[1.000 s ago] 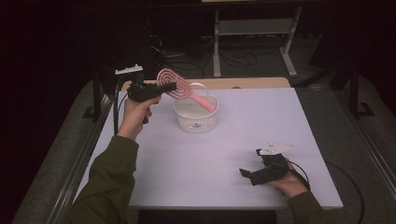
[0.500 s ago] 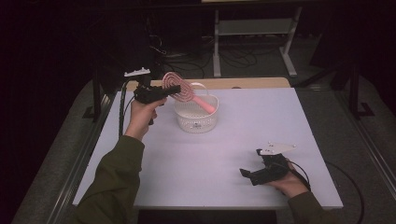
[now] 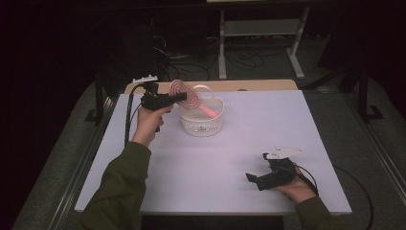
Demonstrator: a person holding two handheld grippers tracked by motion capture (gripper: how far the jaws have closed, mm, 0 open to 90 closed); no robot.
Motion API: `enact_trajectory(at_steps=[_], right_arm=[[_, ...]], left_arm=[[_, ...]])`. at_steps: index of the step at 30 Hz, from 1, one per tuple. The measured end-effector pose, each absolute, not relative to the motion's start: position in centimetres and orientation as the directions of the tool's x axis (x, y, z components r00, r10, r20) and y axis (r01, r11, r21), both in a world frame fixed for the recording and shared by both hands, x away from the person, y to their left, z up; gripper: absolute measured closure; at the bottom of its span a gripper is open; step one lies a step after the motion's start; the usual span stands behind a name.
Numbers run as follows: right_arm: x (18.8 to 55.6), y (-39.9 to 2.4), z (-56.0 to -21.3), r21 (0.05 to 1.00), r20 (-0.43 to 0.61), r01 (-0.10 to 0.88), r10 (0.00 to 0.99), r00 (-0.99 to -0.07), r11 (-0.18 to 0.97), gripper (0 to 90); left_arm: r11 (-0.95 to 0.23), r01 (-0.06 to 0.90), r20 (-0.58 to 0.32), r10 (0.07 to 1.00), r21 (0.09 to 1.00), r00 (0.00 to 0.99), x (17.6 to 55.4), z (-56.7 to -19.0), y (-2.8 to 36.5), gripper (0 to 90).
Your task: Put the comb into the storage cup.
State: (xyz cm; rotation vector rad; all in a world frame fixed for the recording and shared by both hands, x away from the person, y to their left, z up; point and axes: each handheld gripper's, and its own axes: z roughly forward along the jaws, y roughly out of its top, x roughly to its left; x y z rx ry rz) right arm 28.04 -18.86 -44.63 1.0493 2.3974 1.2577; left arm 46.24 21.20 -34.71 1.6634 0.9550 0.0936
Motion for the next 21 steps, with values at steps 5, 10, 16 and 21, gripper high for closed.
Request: enact_trajectory(at_steps=[5,10,16,21], right_arm=[[28.04,-18.85,-44.64,0.790,0.113,0.486,0.690,-0.715,0.373,0.0],[28.04,-18.87,-44.63,0.790,0.114,0.486,0.690,-0.715,0.373,0.0],[28.03,-18.84,-44.66,0.789,0.111,0.485,0.690,-0.715,0.376,0.0],[28.03,-18.84,-44.66,0.789,0.111,0.486,0.691,-0.715,0.376,0.0]], left_arm=[[-0.014,0.540,-0.415,0.623,0.841,0.663,46.27,-35.13,21.01,65.8],[-0.014,0.545,-0.419,0.623,0.838,0.661,46.26,-35.42,20.82,65.8],[-0.013,0.548,-0.421,0.626,0.836,0.656,46.24,-35.61,20.77,65.8],[-0.017,0.547,-0.416,0.631,0.837,0.655,46.26,-35.77,20.74,65.7]])
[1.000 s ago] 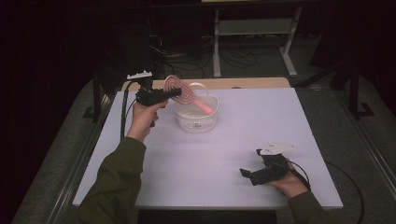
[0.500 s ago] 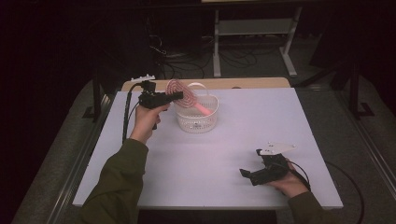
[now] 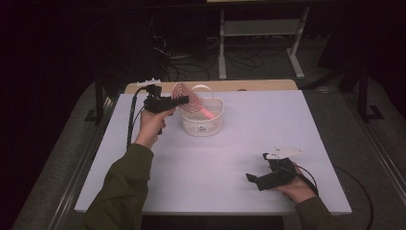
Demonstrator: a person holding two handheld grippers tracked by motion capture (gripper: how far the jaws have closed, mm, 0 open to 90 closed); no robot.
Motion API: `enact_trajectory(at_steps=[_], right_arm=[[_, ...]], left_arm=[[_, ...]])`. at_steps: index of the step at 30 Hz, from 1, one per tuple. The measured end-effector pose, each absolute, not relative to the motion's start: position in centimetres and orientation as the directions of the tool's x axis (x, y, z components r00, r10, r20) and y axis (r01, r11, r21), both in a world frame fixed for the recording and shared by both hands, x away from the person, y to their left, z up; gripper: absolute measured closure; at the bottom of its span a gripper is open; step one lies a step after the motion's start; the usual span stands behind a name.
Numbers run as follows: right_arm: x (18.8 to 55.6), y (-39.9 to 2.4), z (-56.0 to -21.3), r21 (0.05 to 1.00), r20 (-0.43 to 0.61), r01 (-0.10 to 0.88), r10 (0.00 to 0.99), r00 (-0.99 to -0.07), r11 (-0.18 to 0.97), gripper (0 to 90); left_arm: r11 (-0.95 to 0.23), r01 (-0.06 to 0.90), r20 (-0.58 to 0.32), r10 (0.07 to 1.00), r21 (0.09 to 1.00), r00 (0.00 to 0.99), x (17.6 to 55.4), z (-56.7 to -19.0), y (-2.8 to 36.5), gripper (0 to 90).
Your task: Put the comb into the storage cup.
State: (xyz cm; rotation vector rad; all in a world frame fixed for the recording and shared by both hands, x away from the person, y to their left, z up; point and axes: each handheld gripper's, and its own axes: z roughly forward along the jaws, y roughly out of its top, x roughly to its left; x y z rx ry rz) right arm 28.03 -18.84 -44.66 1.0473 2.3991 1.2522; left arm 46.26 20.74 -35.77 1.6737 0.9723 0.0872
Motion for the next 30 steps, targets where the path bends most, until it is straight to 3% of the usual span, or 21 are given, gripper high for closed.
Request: enact_trajectory(at_steps=[30], right_arm=[[28.0,-18.8,-44.7,0.786,0.104,0.486,0.693,-0.713,0.382,0.0]], left_arm=[[-0.027,0.560,-0.406,0.660,0.828,0.632,46.6,-36.9,21.6,63.0]])
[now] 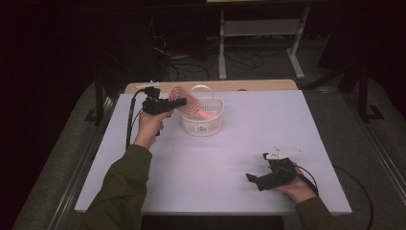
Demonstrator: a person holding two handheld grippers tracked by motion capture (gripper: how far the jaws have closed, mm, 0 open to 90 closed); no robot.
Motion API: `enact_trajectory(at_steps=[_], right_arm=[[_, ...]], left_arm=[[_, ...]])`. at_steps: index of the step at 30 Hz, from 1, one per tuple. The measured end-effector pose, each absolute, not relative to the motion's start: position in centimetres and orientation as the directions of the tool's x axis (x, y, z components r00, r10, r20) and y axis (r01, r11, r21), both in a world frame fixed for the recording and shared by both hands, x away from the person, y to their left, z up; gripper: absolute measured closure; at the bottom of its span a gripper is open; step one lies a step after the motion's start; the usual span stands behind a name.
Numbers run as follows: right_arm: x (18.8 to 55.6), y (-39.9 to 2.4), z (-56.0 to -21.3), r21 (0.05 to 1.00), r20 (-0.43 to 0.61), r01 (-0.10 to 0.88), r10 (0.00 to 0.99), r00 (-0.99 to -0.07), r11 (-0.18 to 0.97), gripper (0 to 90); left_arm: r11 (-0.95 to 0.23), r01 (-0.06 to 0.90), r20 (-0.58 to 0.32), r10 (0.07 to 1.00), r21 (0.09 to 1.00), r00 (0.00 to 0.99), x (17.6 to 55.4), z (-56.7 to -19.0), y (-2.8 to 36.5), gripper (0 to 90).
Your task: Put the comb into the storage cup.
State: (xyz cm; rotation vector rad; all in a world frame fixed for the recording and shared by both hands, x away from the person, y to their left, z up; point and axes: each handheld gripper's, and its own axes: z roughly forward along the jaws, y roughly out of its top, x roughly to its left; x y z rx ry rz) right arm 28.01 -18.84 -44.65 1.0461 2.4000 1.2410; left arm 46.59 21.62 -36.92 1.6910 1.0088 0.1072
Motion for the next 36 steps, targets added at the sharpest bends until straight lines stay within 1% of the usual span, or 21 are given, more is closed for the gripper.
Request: enact_trajectory(at_steps=[8,18,23,31,36], right_arm=[[28.04,-18.82,-44.68,0.787,0.105,0.485,0.692,-0.714,0.382,0.0],[28.03,-18.77,-44.70,0.786,0.102,0.485,0.692,-0.714,0.384,0.0],[28.11,-18.68,-44.69,0.786,0.105,0.486,0.693,-0.714,0.382,0.0],[28.10,-18.67,-44.71,0.785,0.104,0.485,0.691,-0.716,0.385,0.0],[28.12,-18.64,-44.71,0.785,0.103,0.485,0.690,-0.716,0.386,0.0]], left_arm=[[-0.022,0.561,-0.406,0.666,0.828,0.626,46.65,-37.07,21.99,61.4],[-0.029,0.556,-0.399,0.665,0.831,0.631,46.52,-37.28,22.33,56.0],[-0.021,0.559,-0.410,0.657,0.829,0.633,46.49,-37.53,22.61,53.3],[-0.054,0.536,-0.376,0.653,0.843,0.657,46.17,-37.29,22.45,44.5],[-0.093,0.504,-0.328,0.657,0.859,0.679,45.91,-37.11,22.19,37.8]])
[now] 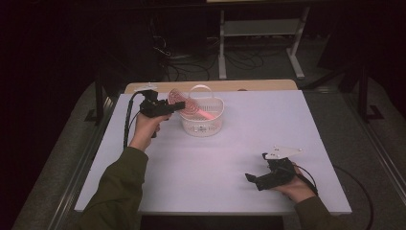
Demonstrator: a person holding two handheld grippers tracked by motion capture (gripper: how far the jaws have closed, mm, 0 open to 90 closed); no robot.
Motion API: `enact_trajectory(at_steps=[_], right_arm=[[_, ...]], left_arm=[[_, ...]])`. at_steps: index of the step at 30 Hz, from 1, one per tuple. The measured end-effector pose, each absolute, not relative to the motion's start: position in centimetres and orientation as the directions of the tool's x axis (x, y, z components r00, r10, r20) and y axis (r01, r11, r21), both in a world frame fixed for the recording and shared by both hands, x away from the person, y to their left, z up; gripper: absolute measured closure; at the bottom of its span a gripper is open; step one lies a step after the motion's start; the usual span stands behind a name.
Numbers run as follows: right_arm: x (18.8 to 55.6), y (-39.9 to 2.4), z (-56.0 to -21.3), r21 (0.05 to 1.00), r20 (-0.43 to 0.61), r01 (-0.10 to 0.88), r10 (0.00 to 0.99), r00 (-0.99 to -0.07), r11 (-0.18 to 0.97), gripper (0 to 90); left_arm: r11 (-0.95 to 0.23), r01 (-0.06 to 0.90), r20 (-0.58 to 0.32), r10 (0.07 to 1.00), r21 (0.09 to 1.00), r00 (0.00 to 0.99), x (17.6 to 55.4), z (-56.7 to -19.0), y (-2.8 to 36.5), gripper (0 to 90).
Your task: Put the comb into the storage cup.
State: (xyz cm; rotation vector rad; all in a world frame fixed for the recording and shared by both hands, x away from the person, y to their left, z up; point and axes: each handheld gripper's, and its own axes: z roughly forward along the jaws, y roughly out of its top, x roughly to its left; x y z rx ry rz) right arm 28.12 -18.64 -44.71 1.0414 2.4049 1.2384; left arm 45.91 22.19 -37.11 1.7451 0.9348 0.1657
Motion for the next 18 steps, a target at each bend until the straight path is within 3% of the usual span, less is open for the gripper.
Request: enact_trajectory(at_steps=[10,18], right_arm=[[28.2,-18.5,-44.7,0.785,0.102,0.483,0.688,-0.718,0.388,0.0],[28.2,-18.5,-44.8,0.786,0.103,0.482,0.687,-0.719,0.387,0.0]], left_arm=[[-0.199,0.447,-0.211,0.672,0.872,0.710,45.1,-36.7,21.6,18.4],[-0.239,0.431,-0.151,0.703,0.870,0.695,44.7,-36.4,21.6,10.5]])
